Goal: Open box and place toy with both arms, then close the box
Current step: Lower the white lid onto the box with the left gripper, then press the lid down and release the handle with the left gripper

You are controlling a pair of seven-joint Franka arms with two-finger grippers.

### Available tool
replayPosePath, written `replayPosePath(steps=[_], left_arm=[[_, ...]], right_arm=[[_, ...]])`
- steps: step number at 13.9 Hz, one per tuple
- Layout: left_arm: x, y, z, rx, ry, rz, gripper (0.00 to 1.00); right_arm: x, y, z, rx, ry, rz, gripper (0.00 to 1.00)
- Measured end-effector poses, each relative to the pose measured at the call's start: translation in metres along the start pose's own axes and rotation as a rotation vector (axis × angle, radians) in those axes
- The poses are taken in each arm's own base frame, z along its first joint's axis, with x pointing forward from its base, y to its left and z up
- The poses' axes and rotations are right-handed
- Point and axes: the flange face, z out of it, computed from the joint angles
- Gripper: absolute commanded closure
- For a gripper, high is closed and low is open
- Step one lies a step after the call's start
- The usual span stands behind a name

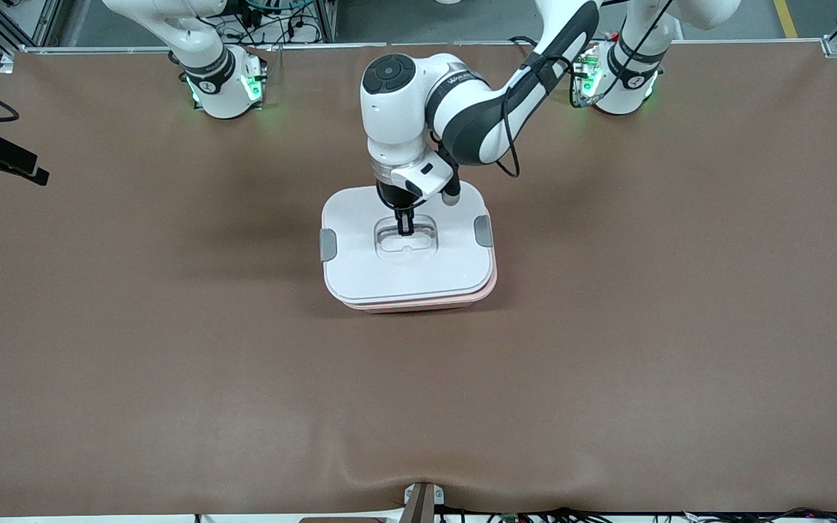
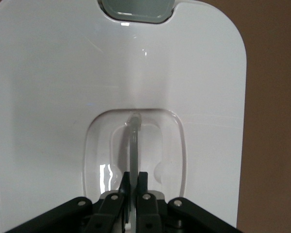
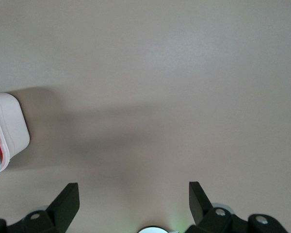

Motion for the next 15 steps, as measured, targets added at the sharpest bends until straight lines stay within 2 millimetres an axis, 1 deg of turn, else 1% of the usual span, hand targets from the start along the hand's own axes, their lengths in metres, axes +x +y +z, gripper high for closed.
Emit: replayPosePath(steps=[3, 7, 15], left_arm=[[0.000, -0.001, 0.004, -0.012, 0.014, 0.013, 1.00], [0.000, -0.002, 0.020, -0.008, 0.037, 0.021, 1.00], [0.000, -0.001, 0.021, -0.025, 0.044, 0.032, 1.00]], right_arm=[[0.000, -0.001, 0.000, 0.000, 0.001, -0.001, 0.00], [0.001, -0.002, 0.001, -0.001, -0.001, -0.003, 0.00], [0.001, -0.002, -0.002, -0.001, 0.005, -0.003, 0.00]])
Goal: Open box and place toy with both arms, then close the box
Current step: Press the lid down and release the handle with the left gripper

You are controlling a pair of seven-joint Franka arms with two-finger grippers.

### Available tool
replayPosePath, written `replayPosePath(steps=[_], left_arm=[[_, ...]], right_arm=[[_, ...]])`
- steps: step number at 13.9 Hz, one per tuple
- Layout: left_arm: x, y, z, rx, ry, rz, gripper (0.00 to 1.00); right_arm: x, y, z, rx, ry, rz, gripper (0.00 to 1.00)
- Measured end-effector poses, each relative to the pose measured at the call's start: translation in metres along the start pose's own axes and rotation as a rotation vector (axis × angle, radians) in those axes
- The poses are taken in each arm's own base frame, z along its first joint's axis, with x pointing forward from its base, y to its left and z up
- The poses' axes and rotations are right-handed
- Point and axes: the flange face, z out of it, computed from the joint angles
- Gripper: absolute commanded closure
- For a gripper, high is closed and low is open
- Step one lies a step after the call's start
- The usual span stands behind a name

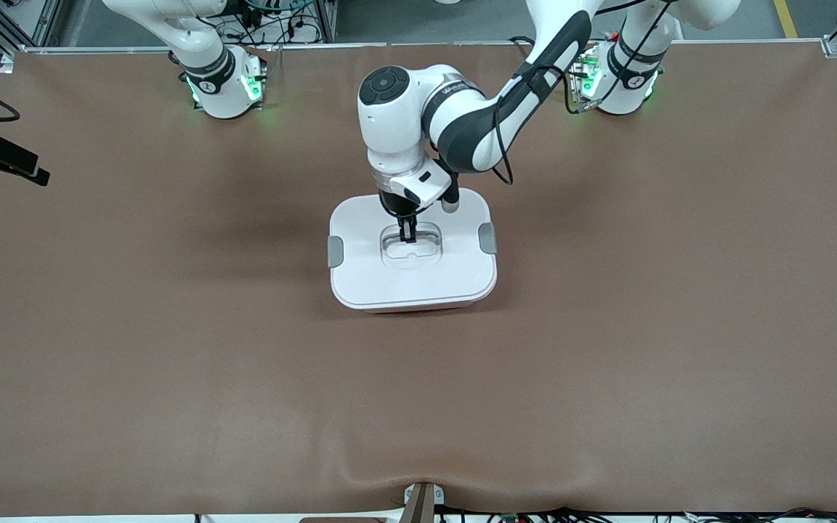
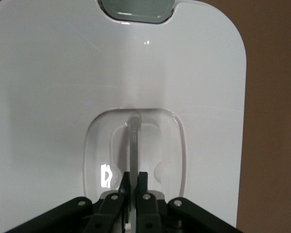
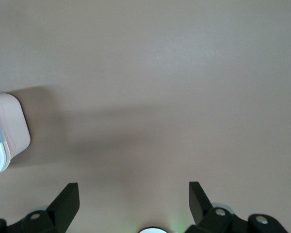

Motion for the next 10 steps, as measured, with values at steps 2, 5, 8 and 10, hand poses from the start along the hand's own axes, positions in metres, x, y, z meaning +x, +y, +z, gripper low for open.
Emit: replayPosePath(steps=[2, 5, 8, 10], left_arm=[[0.0001, 0.0001, 0.0001, 0.000, 0.001, 0.000, 1.00], [0.0008, -0.0003, 0.0018, 0.003, 0.008, 0.000, 1.00], [0.0014, -0.0014, 0.0054, 0.008, 0.015, 0.001, 1.00], [0.0014, -0.0017, 0.0067, 0.009, 0.016, 0.001, 1.00]], right_arm=[[0.0001, 0.0002, -0.0012, 0.000, 0.003, 0.000, 0.00], [0.0021, -0.0004, 0.0018, -0.001, -0.003, 0.000, 0.00], [0.0026, -0.0004, 0.0004, -0.001, 0.000, 0.000, 0.00], [0.0024, -0.0001, -0.0038, -0.001, 0.009, 0.000, 0.00]])
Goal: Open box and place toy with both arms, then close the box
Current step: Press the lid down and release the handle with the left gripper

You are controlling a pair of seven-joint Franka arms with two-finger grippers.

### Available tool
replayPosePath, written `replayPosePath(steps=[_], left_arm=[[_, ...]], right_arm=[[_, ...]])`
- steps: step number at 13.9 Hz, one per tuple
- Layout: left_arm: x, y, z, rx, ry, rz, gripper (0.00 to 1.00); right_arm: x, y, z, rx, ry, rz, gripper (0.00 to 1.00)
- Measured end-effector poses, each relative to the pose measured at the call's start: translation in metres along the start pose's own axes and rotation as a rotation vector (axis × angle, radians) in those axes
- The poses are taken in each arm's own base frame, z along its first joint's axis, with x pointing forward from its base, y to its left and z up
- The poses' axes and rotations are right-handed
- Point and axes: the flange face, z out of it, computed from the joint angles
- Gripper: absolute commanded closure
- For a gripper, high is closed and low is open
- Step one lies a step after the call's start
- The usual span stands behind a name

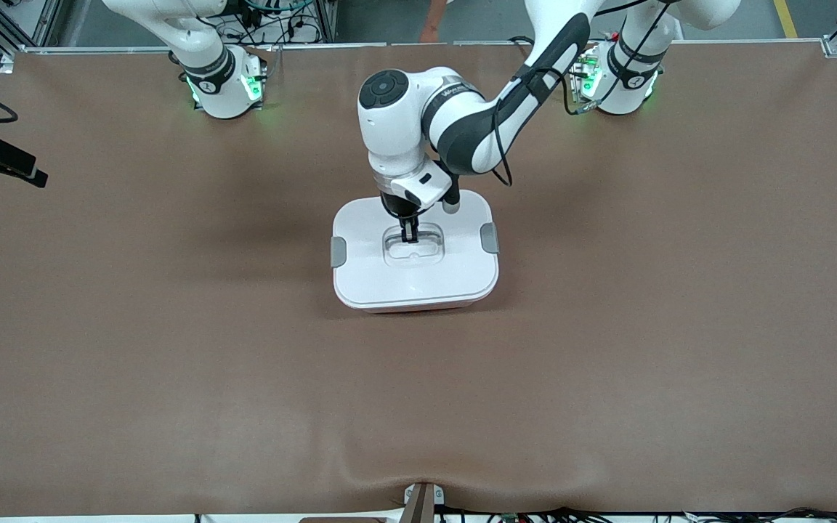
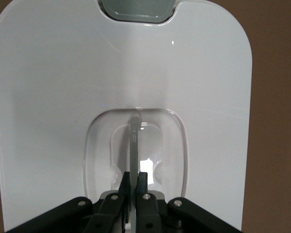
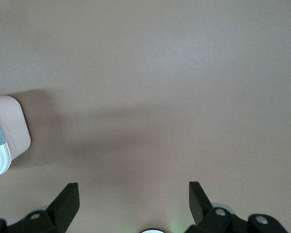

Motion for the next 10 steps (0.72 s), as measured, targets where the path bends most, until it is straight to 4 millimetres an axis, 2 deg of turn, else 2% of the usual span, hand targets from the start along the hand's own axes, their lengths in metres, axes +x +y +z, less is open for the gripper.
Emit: replayPosePath(steps=[10], left_arm=[[-0.0003, -0.0007, 0.0065, 0.005, 0.005, 0.000, 1.00]], right_arm=[[-0.0002, 0.0029, -0.0031, 0.000, 0.005, 0.005, 0.00]])
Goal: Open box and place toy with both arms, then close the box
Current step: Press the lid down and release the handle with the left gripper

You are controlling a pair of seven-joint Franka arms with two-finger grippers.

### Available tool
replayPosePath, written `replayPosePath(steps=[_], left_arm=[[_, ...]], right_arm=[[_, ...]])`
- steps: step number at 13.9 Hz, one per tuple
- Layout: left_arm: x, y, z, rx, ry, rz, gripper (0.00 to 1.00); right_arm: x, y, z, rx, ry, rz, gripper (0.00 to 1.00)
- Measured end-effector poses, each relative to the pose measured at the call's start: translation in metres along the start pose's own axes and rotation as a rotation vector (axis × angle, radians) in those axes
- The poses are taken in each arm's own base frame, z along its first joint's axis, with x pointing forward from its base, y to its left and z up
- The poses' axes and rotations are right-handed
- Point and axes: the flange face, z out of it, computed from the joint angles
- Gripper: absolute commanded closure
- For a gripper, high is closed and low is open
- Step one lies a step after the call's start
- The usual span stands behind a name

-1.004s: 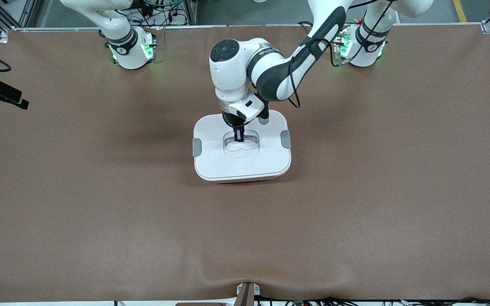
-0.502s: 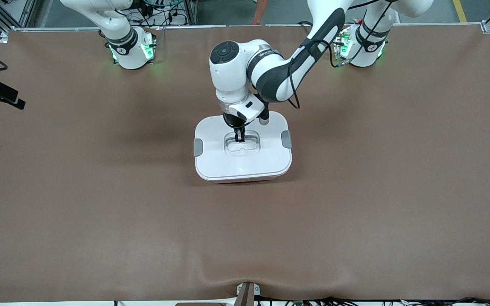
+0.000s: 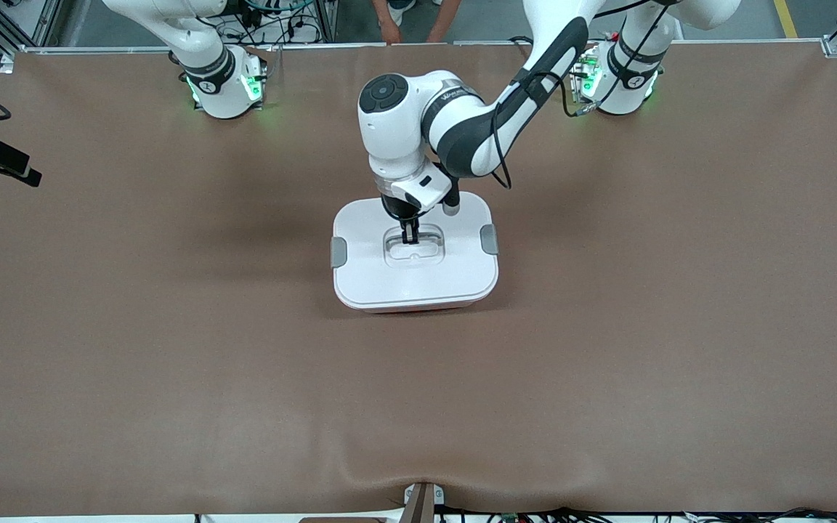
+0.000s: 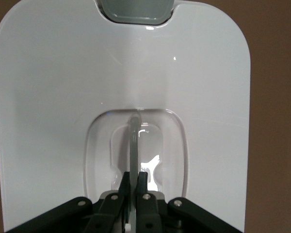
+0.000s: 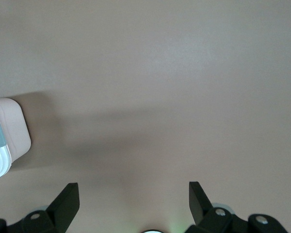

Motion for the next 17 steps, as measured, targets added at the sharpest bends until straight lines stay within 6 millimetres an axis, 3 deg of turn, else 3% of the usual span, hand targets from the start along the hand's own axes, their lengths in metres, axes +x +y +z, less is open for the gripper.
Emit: replayPosePath(steps=[12, 14, 15, 17], left_arm=[[-0.001, -0.004, 0.007, -0.004, 0.005, 0.021, 1.00], [-0.001, -0.004, 0.007, -0.004, 0.005, 0.022, 0.15], [0.000, -0.004, 0.009, -0.001, 0.011, 0.021, 0.00], [0.001, -0.004, 0.011, 0.001, 0.014, 0.020, 0.00]], right_arm=[[0.000, 0.000, 0.000, 0.000, -0.001, 0.000, 0.00], [0.000, 0.000, 0.000, 0.000, -0.001, 0.000, 0.00], [0.000, 0.000, 0.000, 0.000, -0.001, 0.000, 0.00], [0.000, 0.000, 0.000, 0.000, -0.001, 0.000, 0.00]])
